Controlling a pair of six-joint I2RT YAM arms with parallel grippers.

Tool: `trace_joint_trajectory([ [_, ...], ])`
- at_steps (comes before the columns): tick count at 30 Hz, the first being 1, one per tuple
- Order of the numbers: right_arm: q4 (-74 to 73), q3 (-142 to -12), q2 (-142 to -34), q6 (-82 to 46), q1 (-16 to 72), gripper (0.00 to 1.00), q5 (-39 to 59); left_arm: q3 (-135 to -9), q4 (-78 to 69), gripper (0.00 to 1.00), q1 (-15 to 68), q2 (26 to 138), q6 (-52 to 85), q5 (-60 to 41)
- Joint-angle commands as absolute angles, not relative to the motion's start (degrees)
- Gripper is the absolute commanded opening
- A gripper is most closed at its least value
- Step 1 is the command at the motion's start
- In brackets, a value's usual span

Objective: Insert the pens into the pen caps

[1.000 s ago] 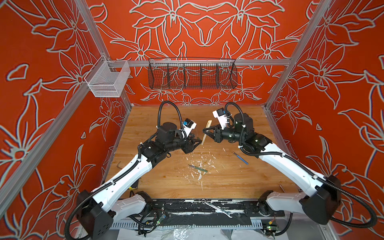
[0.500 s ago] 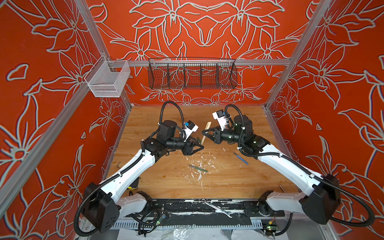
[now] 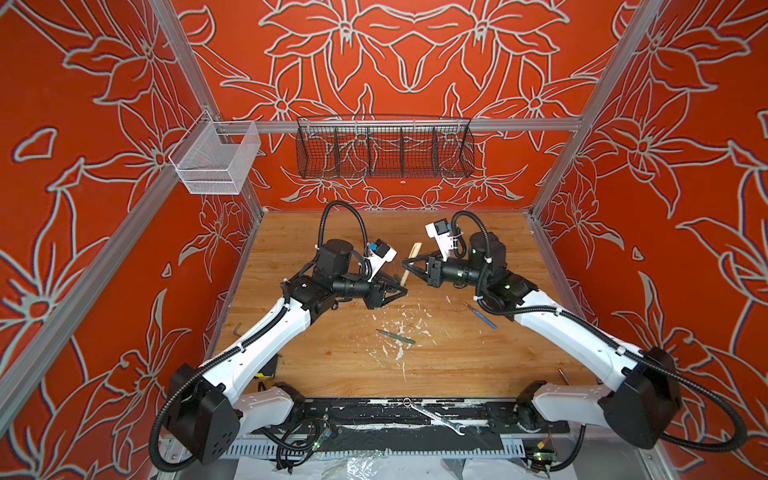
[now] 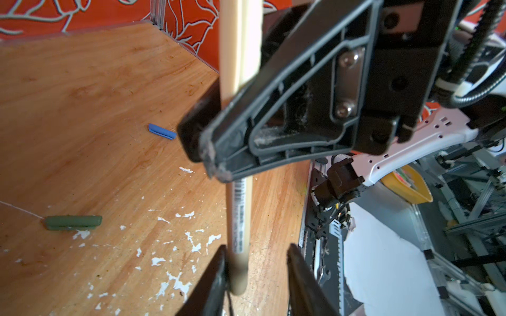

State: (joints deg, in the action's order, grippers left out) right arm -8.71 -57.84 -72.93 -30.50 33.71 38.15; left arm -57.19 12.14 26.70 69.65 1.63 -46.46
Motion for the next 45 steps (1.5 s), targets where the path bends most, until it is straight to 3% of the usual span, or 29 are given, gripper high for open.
trace_joint_trajectory([
  [1,-12.7,-56.9,-72.9,-32.0,33.4,0.00,38.8,-56.8,11.2,0.25,26.6,70.1,1.5,-48.1],
  [4,-13.1,-56.7,-72.9,-32.0,33.3,0.00,38.6,-56.8,11.3,0.11,26.5,70.1,1.5,-47.8],
  [9,-13.4,-56.0,-72.2,-31.8,33.3,0.00,37.9,-56.9,11.6,0.00,26.5,70.5,1.5,-45.6],
  [15,-7.5,-55.0,-69.4,-28.9,33.4,0.41,35.1,-57.6,12.5,0.00,26.2,71.0,0.8,-43.9],
  [20,-4.4,-53.3,-66.0,-27.7,33.2,0.55,33.7,-58.2,12.9,0.00,26.1,72.2,0.5,-44.1],
  [27,-3.4,-54.2,-63.5,-27.8,29.4,0.59,33.1,-57.2,12.5,0.00,26.1,72.0,0.4,-45.2],
  [37,-13.3,-56.2,-68.8,-32.8,26.4,0.59,41.8,-55.3,11.1,0.00,26.2,71.4,1.2,-46.1],
  [45,-14.8,-57.6,-71.1,-33.9,26.4,0.59,42.7,-55.2,10.4,0.00,26.2,71.6,1.5,-46.6],
])
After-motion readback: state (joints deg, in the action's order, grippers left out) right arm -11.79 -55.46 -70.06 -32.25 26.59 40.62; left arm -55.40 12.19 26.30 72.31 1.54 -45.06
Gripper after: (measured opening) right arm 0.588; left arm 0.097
